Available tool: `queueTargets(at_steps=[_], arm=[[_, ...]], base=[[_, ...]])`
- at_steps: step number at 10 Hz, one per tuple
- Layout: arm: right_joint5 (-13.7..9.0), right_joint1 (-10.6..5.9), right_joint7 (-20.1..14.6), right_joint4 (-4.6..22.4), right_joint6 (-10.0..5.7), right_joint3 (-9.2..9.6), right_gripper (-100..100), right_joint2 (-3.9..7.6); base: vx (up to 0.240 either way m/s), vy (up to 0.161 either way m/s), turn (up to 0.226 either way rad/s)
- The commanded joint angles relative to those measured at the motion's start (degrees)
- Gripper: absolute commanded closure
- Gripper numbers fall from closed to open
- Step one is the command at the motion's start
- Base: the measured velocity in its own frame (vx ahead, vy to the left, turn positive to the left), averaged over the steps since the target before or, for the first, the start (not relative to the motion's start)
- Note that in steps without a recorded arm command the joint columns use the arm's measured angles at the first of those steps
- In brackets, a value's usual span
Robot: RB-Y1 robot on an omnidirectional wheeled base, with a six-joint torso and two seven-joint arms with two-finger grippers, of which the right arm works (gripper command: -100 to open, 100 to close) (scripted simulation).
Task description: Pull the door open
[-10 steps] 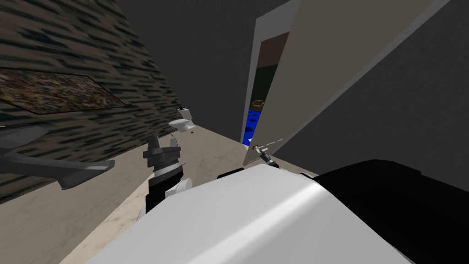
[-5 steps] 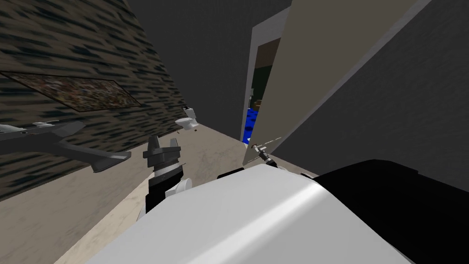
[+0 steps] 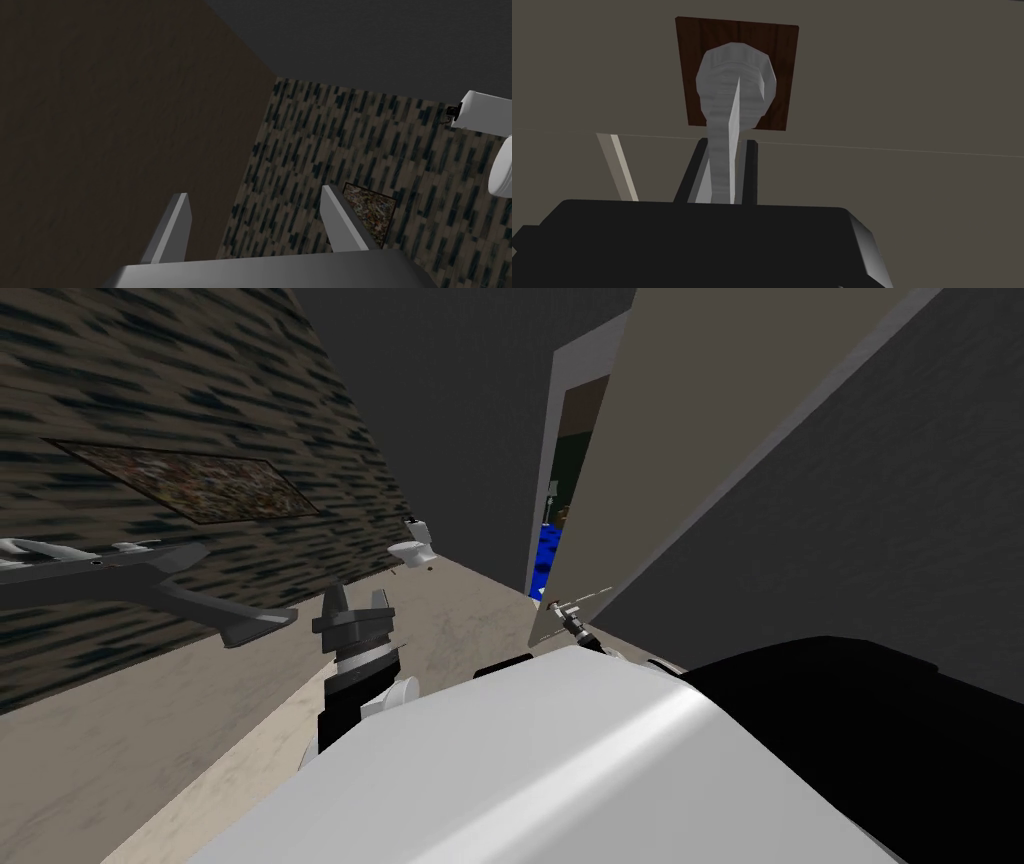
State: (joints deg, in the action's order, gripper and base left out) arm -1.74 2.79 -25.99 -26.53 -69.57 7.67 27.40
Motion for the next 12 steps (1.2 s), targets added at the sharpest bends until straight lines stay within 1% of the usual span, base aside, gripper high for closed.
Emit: queueTargets(at_steps=[1,4,5,6,7,8,9,10,11,12], arm=[[-0.5,-0.72,0.3,0.2,0.43,1.21,100,-0.32],[-1.7,-1.70,0.9,-0.7,1.98,2.75,100,-0.40],[-2.0,-1.95,1.1,-0.9,2.38,3.15,100,-0.42],[-2.0,-1.95,1.1,-0.9,2.38,3.15,100,-0.42],[-2.5,-2.37,1.3,-1.3,3.04,3.82,100,-0.45],[-2.2,-2.04,1.2,-1.2,2.77,3.57,100,-0.51],[-2.5,-1.39,1.0,-0.2,1.33,3.67,100,-0.18],[-2.5,-1.39,1.0,-0.2,1.33,3.67,100,-0.18],[-2.5,-1.39,1.0,-0.2,1.33,3.67,100,-0.18],[-2.9,-0.71,0.7,0.9,-0.39,3.66,100,0.23]], base=[[-0.194,-0.114,0.129],[-0.183,-0.076,0.095],[-0.147,-0.106,0.077],[-0.112,-0.065,0.033],[-0.126,-0.073,0.060],[-0.059,-0.037,0.036],[-0.091,-0.032,0.264],[-0.134,-0.045,0.150],[-0.079,-0.025,-0.014],[-0.127,-0.051,0.224]])
